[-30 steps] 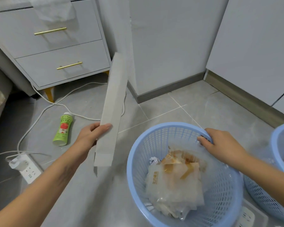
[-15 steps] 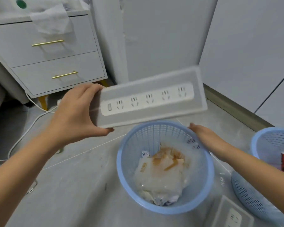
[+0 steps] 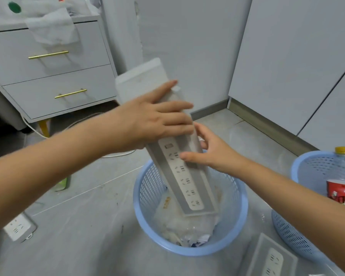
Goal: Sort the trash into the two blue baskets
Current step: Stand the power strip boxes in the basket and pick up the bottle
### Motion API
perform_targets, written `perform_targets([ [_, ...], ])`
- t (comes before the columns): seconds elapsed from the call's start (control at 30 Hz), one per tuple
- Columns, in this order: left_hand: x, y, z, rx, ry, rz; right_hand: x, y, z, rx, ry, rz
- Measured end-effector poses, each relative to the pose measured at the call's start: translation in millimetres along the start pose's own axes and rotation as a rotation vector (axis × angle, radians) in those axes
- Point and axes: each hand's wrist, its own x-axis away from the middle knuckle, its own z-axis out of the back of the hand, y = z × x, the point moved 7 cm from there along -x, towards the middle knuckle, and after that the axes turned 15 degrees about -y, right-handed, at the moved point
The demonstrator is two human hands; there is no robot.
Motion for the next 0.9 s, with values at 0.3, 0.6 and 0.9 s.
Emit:
perform_targets([
  [0.3, 42.6, 2.3, -61.4, 0.886, 0.185, 0.882, 4.5, 33.6, 36.8, -0.236, 0.33, -0.1],
  [0.6, 36.2, 64.6, -177.9, 1.597, -0.222, 1.077, -20.7, 10.2, 28.9, -0.351, 0.311, 0.089],
  [0.9, 36.2, 64.8, -185.6, 1.599, -0.046, 1.072, -20.3, 68.9, -31.8, -0.086, 0.114, -0.175],
])
